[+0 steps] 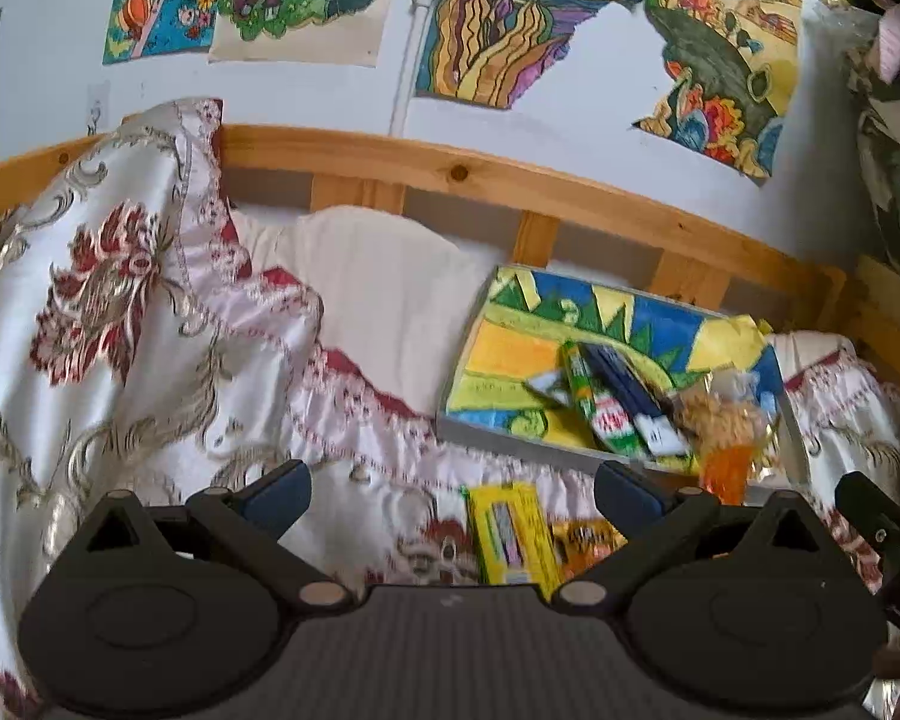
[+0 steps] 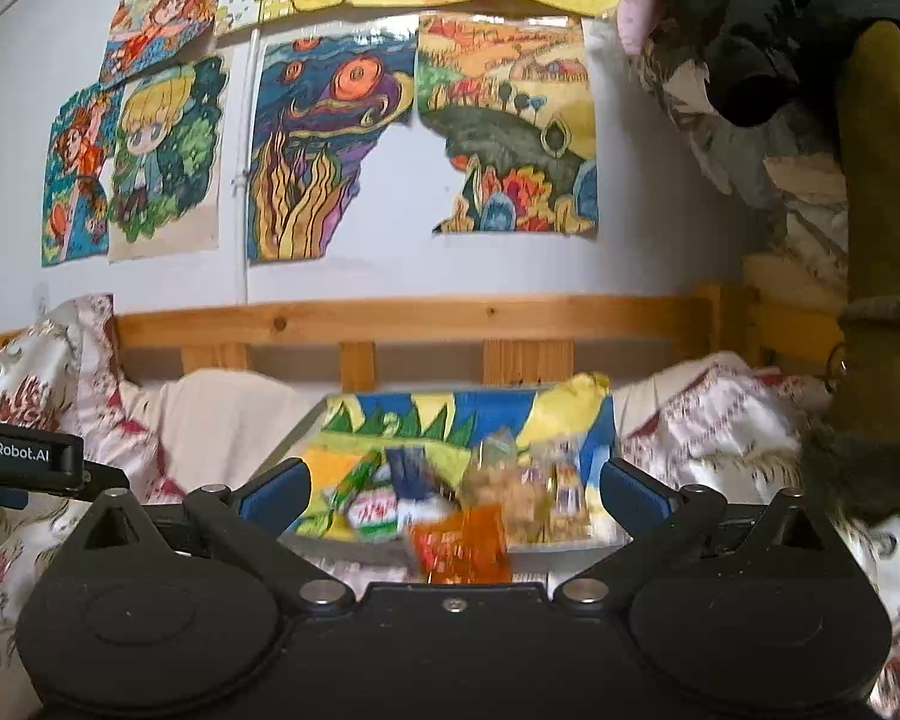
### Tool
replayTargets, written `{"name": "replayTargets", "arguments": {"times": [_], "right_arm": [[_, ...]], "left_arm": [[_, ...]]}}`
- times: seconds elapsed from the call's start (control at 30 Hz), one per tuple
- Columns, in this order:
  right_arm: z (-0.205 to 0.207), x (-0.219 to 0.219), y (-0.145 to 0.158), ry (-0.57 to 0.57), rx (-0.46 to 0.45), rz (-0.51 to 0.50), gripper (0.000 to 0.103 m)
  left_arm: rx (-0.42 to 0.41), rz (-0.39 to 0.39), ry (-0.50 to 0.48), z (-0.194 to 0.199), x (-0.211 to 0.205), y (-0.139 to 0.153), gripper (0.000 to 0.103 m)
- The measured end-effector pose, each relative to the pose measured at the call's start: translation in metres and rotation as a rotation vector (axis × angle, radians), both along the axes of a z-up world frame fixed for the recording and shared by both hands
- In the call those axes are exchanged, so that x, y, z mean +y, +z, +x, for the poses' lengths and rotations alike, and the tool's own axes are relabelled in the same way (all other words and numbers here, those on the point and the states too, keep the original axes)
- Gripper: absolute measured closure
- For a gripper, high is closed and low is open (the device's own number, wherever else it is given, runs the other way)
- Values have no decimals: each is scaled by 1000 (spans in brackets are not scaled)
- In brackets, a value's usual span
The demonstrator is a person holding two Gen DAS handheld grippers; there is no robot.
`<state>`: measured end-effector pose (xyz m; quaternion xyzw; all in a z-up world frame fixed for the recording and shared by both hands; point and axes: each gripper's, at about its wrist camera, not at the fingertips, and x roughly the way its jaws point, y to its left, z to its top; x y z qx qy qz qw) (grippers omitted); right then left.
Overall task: Organize snacks
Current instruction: 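Open both tools and withdraw them from the tray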
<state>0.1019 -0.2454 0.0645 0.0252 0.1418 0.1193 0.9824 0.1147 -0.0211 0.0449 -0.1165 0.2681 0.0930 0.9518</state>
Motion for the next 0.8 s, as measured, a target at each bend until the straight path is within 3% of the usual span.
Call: {"name": "replayTargets", "arguments": {"times": [0.37, 0.8], "right_arm": [[-43, 5, -13, 15, 114, -31, 1], [-39, 17, -29, 24, 230, -92, 1]], "left_arm": [[35, 68, -98, -28, -6, -20, 1], [89, 139, -121, -35, -11, -36, 1]]}}
